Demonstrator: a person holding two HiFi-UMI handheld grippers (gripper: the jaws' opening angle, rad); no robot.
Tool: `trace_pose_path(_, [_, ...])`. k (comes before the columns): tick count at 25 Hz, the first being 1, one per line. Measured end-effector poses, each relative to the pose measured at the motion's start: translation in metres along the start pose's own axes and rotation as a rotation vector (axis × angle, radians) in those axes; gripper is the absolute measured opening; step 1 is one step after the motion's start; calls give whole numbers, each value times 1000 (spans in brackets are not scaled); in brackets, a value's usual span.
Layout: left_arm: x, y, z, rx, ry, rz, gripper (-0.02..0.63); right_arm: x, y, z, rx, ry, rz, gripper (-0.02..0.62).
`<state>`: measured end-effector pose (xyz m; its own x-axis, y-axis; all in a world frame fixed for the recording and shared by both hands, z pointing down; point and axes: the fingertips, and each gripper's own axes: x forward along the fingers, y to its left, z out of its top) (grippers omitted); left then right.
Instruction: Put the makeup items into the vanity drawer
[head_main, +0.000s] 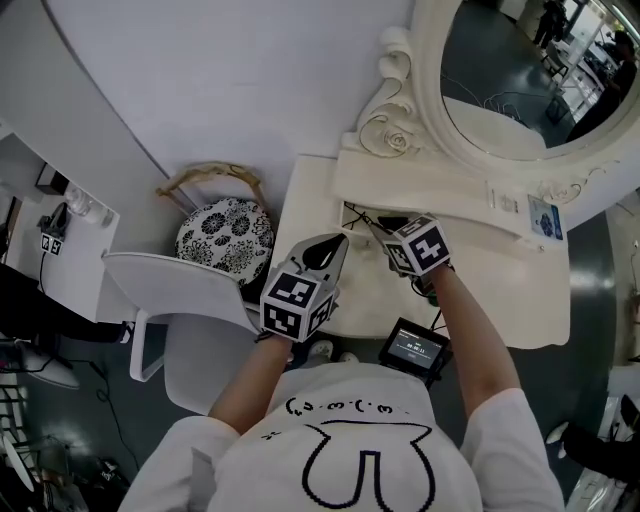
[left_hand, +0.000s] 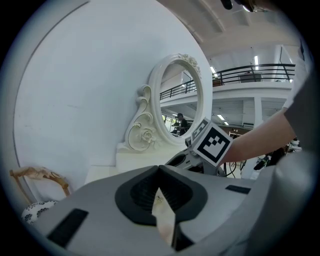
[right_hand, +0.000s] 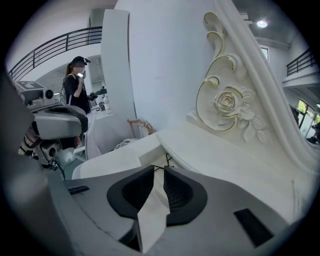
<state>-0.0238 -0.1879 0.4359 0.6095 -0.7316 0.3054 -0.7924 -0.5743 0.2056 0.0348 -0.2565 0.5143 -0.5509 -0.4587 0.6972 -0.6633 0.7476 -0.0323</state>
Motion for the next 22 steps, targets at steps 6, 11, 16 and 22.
trace_pose_path(6, [4, -16, 0, 12, 0, -31, -6, -32, 7, -2, 65, -58, 42, -6])
trace_pose_path(11, [9, -33, 0, 26, 2, -59, -6, -62, 19, -13, 103, -80, 129, -6])
trace_pose_path(16, [15, -54, -3, 44, 10, -97, -6, -89, 20, -33, 133, -79, 138, -6])
trace_pose_path(22, [24, -78, -7, 65, 30, -138, -6, -121, 7, -62, 141, -84, 66, -6])
